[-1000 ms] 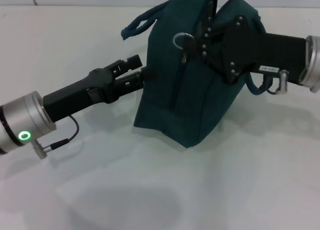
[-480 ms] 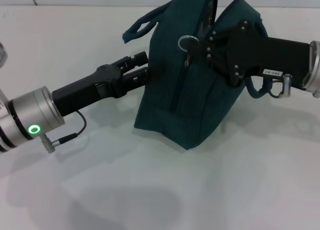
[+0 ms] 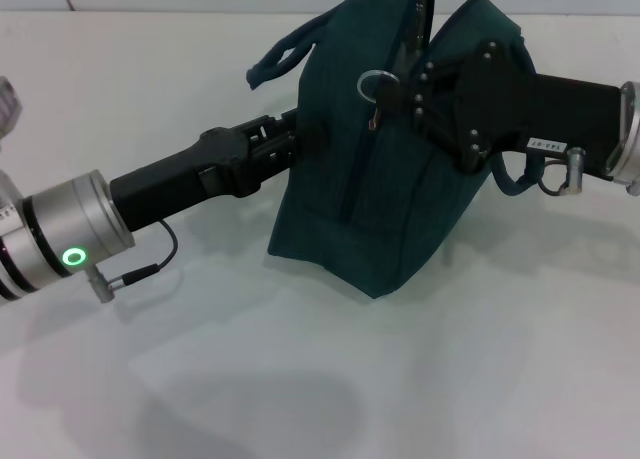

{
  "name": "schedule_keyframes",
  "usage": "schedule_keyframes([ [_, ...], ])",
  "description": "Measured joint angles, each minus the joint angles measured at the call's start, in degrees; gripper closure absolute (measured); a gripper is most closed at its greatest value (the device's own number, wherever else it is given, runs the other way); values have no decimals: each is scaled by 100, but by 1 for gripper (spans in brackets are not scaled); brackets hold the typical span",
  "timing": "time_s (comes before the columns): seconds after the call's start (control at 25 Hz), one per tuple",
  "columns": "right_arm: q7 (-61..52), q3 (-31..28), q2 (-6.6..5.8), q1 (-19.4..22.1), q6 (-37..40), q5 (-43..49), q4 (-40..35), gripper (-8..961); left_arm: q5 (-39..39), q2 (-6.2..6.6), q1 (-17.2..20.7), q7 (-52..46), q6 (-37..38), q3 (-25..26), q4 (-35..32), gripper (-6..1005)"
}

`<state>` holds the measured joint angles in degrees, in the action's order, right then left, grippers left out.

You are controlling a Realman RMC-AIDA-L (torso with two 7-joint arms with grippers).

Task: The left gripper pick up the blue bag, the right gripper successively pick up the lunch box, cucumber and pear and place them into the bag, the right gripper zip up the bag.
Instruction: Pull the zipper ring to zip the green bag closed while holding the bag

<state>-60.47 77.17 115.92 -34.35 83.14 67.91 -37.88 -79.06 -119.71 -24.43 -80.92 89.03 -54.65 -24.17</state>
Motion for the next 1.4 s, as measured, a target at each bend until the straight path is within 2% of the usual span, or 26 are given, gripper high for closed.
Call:
schedule_keyframes([
  [0.24, 10, -6, -7, -2, -38, 0, 3, 949, 31, -5, -43, 96, 9, -2, 0, 643],
  [0.6, 18, -40, -19, -2, -50, -96, 16, 949, -8, -9, -113, 128, 16, -109, 0, 871],
  [0.8, 3, -43, -34, -1, -6, -257, 18, 949, -8, -4, -124, 186, 6, -168, 0, 937],
  [1.4, -247, -243, -61, 10, -18, -430, 191, 948, -14, 10, -65, 346, 330, -398, 0, 941],
])
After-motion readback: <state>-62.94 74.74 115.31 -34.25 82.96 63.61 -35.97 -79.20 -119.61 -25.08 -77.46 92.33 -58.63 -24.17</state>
